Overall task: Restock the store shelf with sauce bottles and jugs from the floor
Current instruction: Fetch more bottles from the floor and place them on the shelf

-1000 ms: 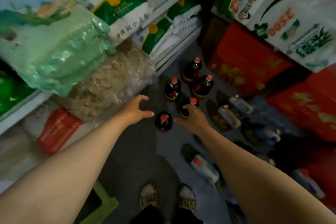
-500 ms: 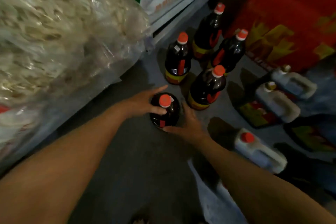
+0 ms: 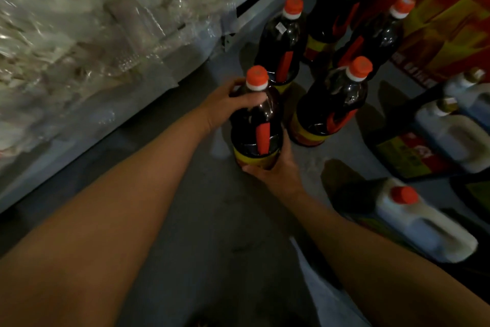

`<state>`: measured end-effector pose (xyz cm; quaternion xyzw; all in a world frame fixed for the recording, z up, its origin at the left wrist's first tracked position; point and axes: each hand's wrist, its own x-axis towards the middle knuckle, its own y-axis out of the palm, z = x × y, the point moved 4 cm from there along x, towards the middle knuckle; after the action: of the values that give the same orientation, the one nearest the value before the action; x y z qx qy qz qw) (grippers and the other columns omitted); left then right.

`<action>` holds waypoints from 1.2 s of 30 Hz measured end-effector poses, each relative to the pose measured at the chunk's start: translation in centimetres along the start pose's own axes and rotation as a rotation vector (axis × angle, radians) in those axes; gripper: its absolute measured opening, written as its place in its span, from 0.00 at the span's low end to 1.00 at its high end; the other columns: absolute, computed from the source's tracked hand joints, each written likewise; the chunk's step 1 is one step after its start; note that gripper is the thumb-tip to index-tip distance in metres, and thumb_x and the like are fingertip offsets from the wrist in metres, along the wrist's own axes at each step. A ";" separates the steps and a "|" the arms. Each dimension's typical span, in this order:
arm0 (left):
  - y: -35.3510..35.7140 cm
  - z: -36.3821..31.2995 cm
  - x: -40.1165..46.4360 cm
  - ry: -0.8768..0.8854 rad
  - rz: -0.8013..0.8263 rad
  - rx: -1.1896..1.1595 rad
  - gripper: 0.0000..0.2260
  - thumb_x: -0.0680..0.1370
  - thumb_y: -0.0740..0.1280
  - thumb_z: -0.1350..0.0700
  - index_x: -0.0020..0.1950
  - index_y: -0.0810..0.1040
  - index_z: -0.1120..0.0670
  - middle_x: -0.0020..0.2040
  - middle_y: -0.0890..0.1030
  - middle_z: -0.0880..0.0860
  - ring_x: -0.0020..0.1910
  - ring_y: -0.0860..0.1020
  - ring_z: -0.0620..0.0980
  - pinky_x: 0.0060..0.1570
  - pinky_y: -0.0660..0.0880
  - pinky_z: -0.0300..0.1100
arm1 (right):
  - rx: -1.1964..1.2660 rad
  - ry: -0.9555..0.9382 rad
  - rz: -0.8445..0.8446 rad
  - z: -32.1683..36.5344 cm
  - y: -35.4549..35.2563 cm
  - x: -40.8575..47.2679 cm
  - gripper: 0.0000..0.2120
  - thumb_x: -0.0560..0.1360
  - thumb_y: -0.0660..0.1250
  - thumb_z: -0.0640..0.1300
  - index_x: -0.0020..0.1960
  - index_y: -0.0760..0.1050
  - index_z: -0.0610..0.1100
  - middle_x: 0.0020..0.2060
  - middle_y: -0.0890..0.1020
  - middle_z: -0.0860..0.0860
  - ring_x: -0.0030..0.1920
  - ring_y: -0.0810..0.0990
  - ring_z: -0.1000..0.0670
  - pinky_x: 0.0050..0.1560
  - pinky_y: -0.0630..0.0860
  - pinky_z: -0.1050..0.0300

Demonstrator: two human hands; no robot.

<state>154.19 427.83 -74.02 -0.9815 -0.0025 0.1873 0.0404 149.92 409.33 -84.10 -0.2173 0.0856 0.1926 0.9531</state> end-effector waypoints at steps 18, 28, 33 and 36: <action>-1.0 -0.3 0.2 -0.185 -0.200 -0.326 0.31 0.68 0.76 0.37 0.66 0.77 0.51 0.53 0.86 0.51 0.50 0.85 0.48 0.52 0.80 0.45 | 0.355 0.147 0.158 1.4 -0.6 0.5 0.36 0.71 0.78 0.35 0.74 0.69 0.52 0.62 0.79 0.62 0.58 0.78 0.70 0.52 0.75 0.73; -1.9 -11.9 -13.4 -0.324 -0.115 -0.244 0.43 0.59 0.78 0.33 0.71 0.73 0.45 0.61 0.82 0.48 0.60 0.80 0.50 0.63 0.74 0.49 | 0.461 0.471 0.363 13.9 -5.0 -12.5 0.46 0.62 0.84 0.57 0.75 0.68 0.50 0.68 0.79 0.52 0.67 0.79 0.49 0.66 0.77 0.41; -3.1 -21.3 -21.6 -0.338 -0.076 -0.360 0.39 0.61 0.80 0.47 0.71 0.72 0.45 0.61 0.83 0.50 0.62 0.80 0.52 0.63 0.74 0.52 | 0.494 0.491 0.427 26.2 -9.9 -18.3 0.25 0.68 0.76 0.46 0.65 0.76 0.48 0.56 0.86 0.54 0.57 0.85 0.51 0.45 0.82 0.59; -4.5 -28.6 -26.8 -0.329 -0.085 -0.310 0.38 0.61 0.81 0.52 0.70 0.72 0.44 0.60 0.83 0.49 0.62 0.79 0.53 0.62 0.74 0.54 | 0.474 0.488 0.463 33.9 -12.6 -21.3 0.24 0.71 0.74 0.47 0.65 0.77 0.46 0.56 0.86 0.52 0.55 0.85 0.51 0.47 0.83 0.54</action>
<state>139.81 429.55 -37.28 -0.9312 -0.0790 0.3402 -0.1039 138.30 407.00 -43.83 -0.0061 0.3977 0.3197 0.8600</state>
